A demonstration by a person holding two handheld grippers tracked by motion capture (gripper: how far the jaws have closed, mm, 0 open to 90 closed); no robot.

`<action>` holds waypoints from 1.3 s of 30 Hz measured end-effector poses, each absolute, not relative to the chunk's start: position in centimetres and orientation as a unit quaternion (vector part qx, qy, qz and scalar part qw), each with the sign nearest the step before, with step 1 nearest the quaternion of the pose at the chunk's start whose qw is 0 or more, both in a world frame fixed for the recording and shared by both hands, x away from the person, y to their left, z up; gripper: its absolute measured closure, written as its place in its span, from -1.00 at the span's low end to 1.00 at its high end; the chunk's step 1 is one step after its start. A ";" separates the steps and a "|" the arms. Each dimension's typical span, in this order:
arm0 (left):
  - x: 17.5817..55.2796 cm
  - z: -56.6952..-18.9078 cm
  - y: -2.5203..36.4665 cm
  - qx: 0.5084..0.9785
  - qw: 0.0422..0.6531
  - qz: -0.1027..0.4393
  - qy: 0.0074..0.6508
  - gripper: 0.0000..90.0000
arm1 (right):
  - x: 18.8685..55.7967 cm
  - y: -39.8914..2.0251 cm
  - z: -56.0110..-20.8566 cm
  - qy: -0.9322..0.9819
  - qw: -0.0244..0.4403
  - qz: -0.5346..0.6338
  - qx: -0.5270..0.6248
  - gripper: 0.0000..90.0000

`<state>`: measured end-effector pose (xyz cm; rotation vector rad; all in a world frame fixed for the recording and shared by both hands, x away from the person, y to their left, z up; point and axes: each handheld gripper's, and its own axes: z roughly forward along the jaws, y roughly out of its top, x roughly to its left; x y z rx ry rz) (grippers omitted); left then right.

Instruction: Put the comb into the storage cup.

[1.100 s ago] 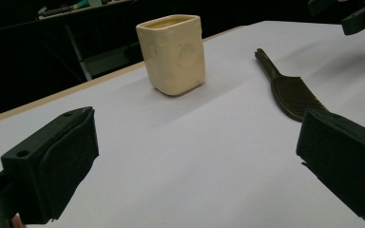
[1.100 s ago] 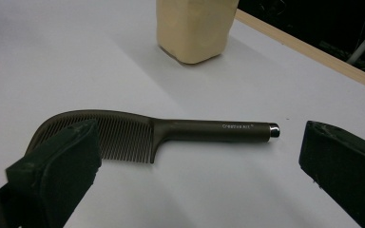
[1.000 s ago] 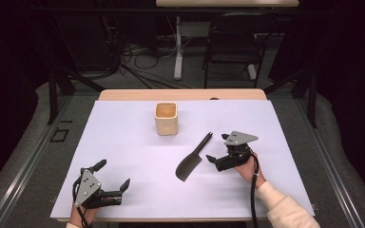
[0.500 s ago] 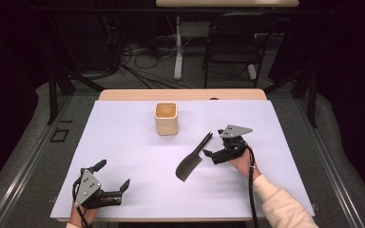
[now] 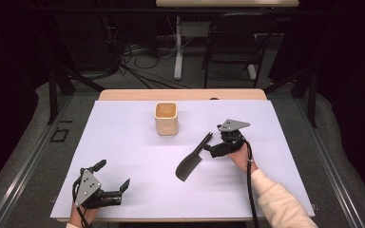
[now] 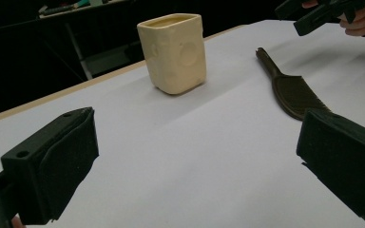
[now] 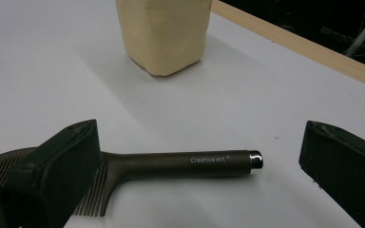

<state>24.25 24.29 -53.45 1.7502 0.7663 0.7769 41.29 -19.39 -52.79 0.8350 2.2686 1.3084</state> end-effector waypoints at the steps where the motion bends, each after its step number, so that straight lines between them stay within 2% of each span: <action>1: 24.3 -53.5 24.3 0.729 0.514 0.322 0.319 -1.00 | 41.4 -19.4 -52.8 0.807 0.195 0.468 0.301 -1.00; 23: 24.3 -53.4 24.3 0.727 0.515 0.322 0.321 -1.00 | 43.8 -18.8 -53.5 0.811 0.189 0.453 0.318 -0.99; 29: 24.3 -53.4 24.3 0.729 0.513 0.318 0.323 -1.00 | 44.3 -18.7 -53.6 0.812 0.187 0.450 0.320 -0.89; 31: 24.3 -53.4 24.3 0.730 0.512 0.317 0.322 -1.00 | 44.4 -18.6 -53.7 0.814 0.186 0.447 0.320 -0.82; 32: 24.4 -53.4 24.3 0.730 0.513 0.317 0.322 -1.00 | 44.4 -18.6 -53.8 0.814 0.190 0.445 0.321 -0.71; 33: 24.4 -53.4 24.3 0.730 0.512 0.317 0.322 -1.00 | 44.6 -18.5 -53.8 0.817 0.193 0.438 0.321 -0.50; 34: 24.4 -53.4 24.2 0.731 0.512 0.316 0.322 -1.00 | 44.6 -18.5 -53.8 0.817 0.193 0.438 0.321 -0.50; 39: 24.4 -53.4 24.2 0.731 0.511 0.315 0.323 -1.00 | 45.1 -18.6 -54.1 0.815 0.197 0.435 0.328 0.02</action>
